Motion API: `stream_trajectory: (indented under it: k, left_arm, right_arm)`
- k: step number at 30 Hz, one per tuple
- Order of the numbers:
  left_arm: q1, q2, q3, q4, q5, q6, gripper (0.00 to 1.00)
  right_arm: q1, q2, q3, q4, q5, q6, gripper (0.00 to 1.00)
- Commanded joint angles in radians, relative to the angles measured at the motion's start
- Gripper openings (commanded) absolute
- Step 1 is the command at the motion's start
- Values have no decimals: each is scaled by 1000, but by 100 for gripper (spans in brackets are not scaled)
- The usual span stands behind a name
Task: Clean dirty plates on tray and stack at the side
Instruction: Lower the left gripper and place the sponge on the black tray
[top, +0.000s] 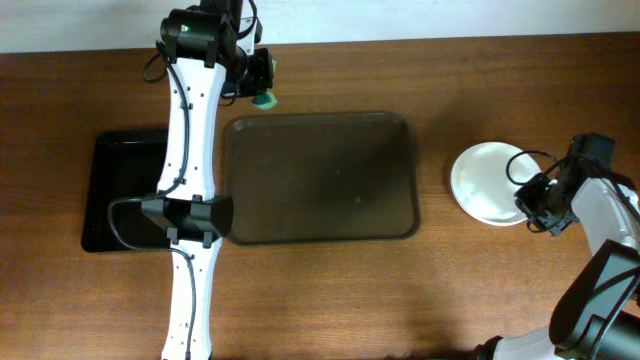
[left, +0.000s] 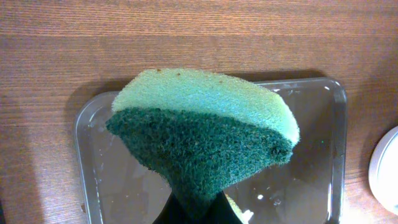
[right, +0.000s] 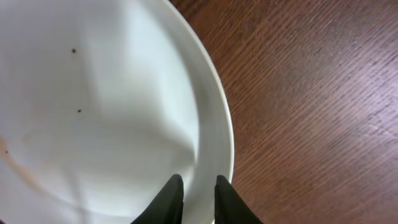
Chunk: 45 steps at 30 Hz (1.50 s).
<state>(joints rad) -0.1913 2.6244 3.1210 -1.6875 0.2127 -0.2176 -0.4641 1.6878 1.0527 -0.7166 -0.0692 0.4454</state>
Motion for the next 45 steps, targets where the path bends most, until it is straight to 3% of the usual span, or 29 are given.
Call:
stream_trajectory:
  k: [1, 7, 14, 22, 25, 32, 36, 45]
  left_arm:
    - [0, -22, 2, 0, 1, 13, 1]
    - [21, -70, 4, -1, -7, 29, 1]
    - [87, -224, 3, -1, -14, 52, 1]
    - [90, -422, -43, -1, -152, 103, 1]
    - [89, -498, -180, -1, -242, 103, 1]
    - [118, -622, -691, 0, -466, 32, 1]
    - [182, -622, -920, 67, -483, 28, 1]
    - [360, -622, -1373, 421, -435, 28, 1]
  right_arm:
    - [-1, -34, 97, -46, 16, -2, 20]
    - [43, -79, 238, -179, -81, -81, 24]
    - [265, -85, 275, -178, -85, -97, 30]
    - [489, -84, 275, -63, -84, -97, 64]
    - [527, -84, 275, -29, -77, -97, 70]
    - [538, -83, 275, -8, -77, -97, 71]
    - [538, -82, 275, -8, -77, -98, 71]
    - [538, -82, 275, -13, -77, -98, 72]
